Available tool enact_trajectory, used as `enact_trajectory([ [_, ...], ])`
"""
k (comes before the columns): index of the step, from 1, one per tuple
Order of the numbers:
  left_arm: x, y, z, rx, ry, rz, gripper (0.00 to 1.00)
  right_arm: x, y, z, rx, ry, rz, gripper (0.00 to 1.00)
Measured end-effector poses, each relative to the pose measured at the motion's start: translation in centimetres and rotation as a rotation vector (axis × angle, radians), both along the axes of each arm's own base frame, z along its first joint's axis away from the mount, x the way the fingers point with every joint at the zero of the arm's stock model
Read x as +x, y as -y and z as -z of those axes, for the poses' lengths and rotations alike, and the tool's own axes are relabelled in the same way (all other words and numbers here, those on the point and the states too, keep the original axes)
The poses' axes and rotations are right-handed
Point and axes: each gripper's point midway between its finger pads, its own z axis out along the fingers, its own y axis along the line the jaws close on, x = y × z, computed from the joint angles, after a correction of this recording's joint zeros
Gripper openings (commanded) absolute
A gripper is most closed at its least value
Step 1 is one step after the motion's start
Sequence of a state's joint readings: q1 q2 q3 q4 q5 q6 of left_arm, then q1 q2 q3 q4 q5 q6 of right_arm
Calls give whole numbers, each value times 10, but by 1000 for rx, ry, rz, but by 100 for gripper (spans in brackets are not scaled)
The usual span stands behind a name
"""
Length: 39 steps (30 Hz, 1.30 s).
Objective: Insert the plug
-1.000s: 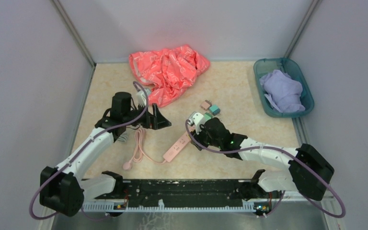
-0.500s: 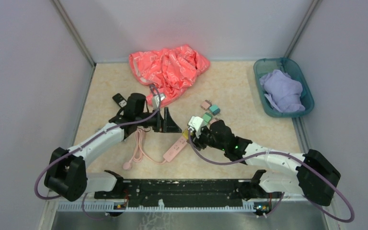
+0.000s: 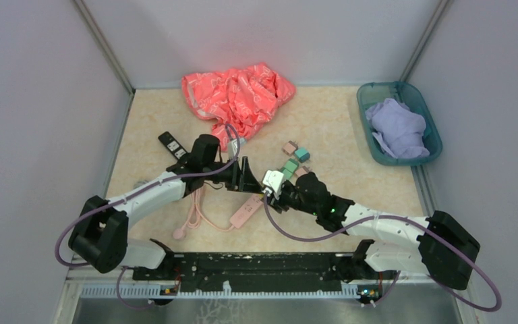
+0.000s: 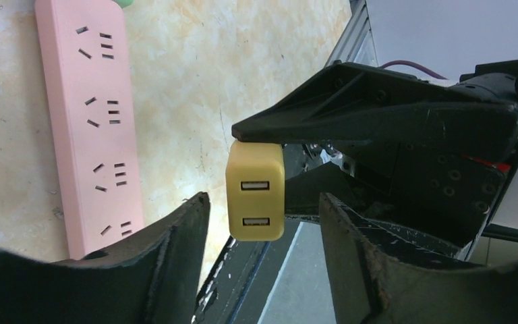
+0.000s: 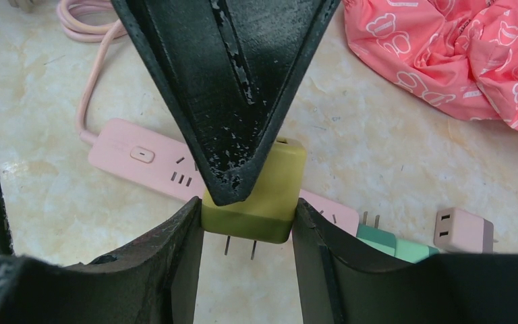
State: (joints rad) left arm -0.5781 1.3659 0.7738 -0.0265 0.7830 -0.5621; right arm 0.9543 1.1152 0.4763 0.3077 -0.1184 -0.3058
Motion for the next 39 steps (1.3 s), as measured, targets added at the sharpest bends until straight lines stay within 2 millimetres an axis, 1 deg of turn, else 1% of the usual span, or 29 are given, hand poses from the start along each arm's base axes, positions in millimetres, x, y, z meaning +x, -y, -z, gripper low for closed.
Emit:
enact_trajectory([
  [3, 2, 1, 2, 1, -8, -8, 56, -1, -1, -1, -2, 9, -7, 27],
  [4, 4, 3, 3, -1, -12, -16, 51, -2, -2, -1, -2, 13, -11, 27],
  [7, 4, 4, 3, -4, -16, -18, 43, -1, -1, 0, -2, 17, -9, 28],
  [10, 4, 6, 4, -6, -20, -16, 31, -1, -1, 0, -4, 20, -5, 30],
  [13, 4, 8, 6, -3, -20, -14, 18, -1, 0, 2, -8, 19, 2, 39],
  [16, 5, 8, 6, -2, -16, -19, 10, 0, 1, 2, -7, 15, 12, 50],
  [18, 6, 8, 7, 3, -12, -25, 7, 0, 1, 2, -1, 4, 22, 58],
  [21, 10, 7, 11, 39, 4, -47, 5, 3, 3, 2, 13, -18, 62, 66],
  [22, 11, 6, 13, 51, 11, -54, 5, 3, 4, 3, 19, -29, 77, 71],
  [24, 16, 4, 15, 85, 33, -74, 4, 6, 6, 3, 36, -58, 119, 75],
  [29, 29, 1, 18, 174, 110, -117, 2, 8, 12, 3, 97, -165, 220, 77],
  [34, 41, -5, 20, 262, 186, -159, 1, 14, 22, 6, 200, -304, 327, 77],
  [39, 54, -11, 18, 324, 248, -197, 1, 16, 40, 27, 285, -471, 459, 76],
])
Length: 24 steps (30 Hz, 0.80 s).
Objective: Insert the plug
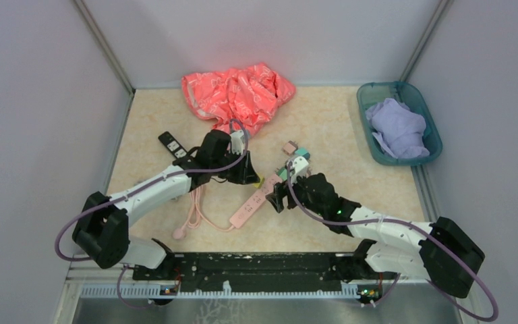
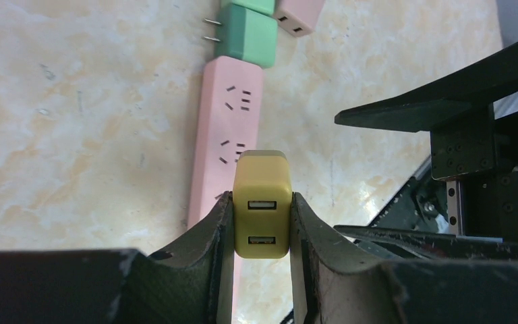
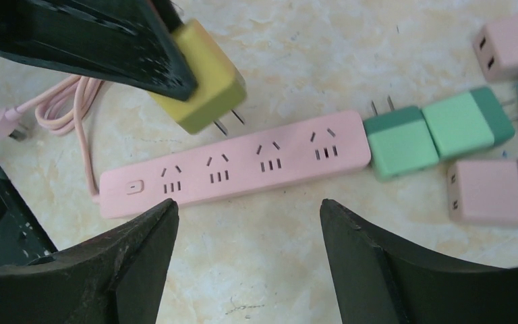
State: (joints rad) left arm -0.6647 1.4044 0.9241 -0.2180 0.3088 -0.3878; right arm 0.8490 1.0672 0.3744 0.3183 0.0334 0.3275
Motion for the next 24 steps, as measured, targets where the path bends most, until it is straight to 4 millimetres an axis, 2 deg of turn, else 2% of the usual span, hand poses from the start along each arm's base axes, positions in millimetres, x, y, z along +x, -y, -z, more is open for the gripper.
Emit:
enact_trajectory([
  [7, 10, 4, -4, 58, 76, -4, 0, 7, 10, 8, 152, -174, 180, 69],
  [13, 14, 12, 1, 100, 102, 11, 0, 15, 21, 26, 272, -320, 327, 64],
  [19, 16, 25, 8, 132, 113, 41, 0, 15, 21, 44, 354, -422, 401, 53],
  [24, 16, 34, 13, 153, 117, 61, 0, 17, 16, 57, 397, -488, 430, 50],
])
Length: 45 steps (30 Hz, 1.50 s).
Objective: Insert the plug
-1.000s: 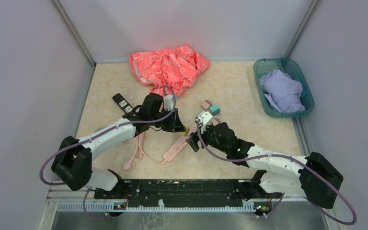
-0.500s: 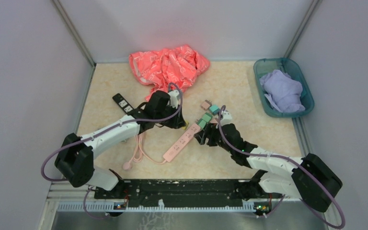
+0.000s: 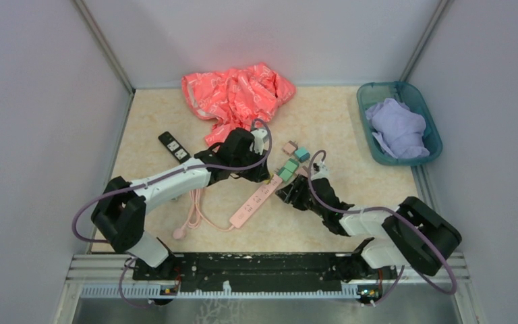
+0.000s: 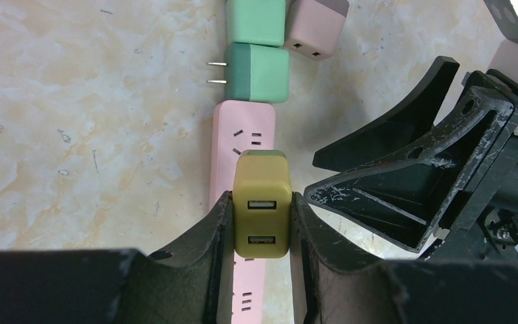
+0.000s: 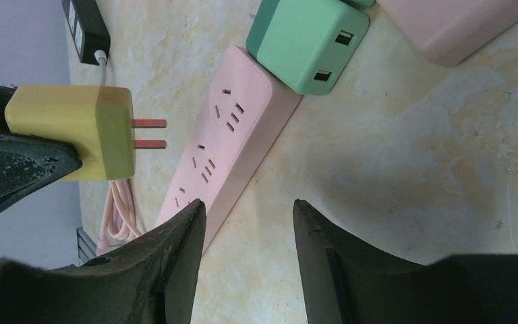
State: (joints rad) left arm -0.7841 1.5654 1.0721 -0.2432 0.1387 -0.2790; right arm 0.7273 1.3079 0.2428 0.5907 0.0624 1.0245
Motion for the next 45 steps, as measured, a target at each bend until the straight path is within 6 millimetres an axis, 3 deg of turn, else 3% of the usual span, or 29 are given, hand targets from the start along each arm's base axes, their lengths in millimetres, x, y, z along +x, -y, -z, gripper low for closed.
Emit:
enact_trajectory([
  [9, 2, 1, 10, 31, -4, 3, 0, 5, -12, 16, 75, -62, 18, 40],
  [21, 3, 4, 18, 51, -14, 9, 0, 14, -26, 21, 191, -78, 45, 31],
  [45, 15, 8, 27, 89, 1, 7, 0, 22, -34, 20, 156, -74, 31, 13],
])
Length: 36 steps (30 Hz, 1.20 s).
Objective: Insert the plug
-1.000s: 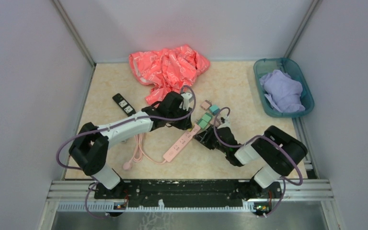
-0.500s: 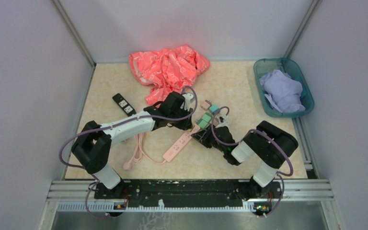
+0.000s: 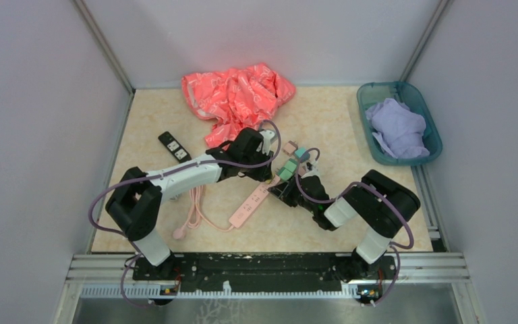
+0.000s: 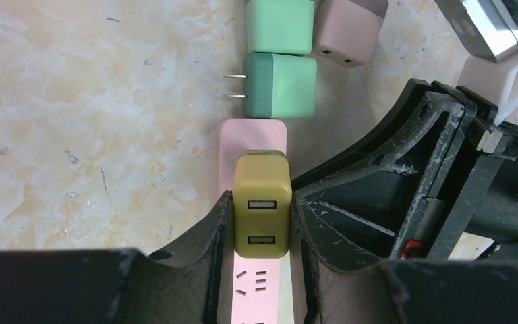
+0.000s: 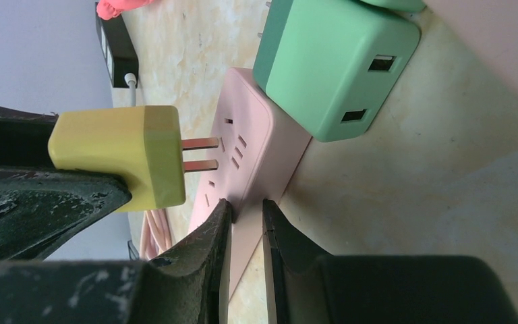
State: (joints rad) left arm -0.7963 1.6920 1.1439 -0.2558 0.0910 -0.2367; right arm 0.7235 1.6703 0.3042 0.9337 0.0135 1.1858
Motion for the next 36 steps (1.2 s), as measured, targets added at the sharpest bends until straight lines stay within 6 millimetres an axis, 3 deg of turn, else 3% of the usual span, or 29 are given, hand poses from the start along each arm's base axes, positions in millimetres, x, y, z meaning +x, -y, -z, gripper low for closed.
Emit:
enact_trajectory([
  [27, 0, 8, 11, 94, 18, 23, 0, 0, -2, -2, 9, 16, -15, 14],
  [36, 0, 11, 13, 158, 44, 17, 0, 0, -2, -2, -3, 32, -23, 23],
])
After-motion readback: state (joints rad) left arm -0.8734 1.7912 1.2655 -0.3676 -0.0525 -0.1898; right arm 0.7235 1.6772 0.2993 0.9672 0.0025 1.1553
